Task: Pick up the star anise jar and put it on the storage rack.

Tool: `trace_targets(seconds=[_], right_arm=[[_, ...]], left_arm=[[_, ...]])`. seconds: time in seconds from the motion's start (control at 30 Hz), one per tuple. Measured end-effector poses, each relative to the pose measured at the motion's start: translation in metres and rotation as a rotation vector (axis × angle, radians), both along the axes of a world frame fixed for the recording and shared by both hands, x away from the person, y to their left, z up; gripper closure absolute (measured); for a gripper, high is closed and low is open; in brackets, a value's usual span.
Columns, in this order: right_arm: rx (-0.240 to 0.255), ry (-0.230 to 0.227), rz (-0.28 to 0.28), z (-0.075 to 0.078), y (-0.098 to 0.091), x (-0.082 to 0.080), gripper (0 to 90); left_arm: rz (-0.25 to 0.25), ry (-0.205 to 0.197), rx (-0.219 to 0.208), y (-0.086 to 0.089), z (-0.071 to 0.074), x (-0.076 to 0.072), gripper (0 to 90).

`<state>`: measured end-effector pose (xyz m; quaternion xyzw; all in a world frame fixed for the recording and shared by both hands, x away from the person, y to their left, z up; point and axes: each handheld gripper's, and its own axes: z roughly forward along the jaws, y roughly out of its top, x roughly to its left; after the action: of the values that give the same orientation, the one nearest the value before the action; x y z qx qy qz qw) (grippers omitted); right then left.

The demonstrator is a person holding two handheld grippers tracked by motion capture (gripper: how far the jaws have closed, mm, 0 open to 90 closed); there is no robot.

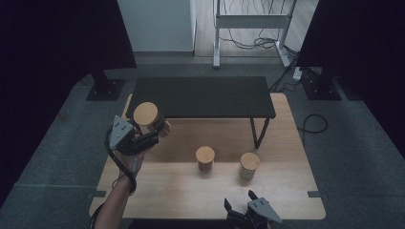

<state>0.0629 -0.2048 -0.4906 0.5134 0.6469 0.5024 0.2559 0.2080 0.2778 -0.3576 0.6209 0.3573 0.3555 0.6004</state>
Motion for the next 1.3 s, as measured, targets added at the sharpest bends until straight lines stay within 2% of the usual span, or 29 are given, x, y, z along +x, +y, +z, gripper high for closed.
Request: trace_targets(seconds=[0.3, 0.5, 1.3], right_arm=[[0.0, 0.003, -0.001, 0.0, -0.001, 0.0, 5.0], [0.002, 0.006, 0.003, 0.0, -0.001, 0.0, 5.0], [0.0, 0.012, 0.015, -0.001, -0.001, 0.001, 5.0]], left_arm=[[0.0, -0.017, -0.001, -0.002, 0.01, 0.011, 26.6], [0.006, -0.031, 0.014, -0.006, 0.019, 0.022, 26.7], [0.018, -0.046, 0.039, -0.014, 0.029, 0.053, 26.7]])
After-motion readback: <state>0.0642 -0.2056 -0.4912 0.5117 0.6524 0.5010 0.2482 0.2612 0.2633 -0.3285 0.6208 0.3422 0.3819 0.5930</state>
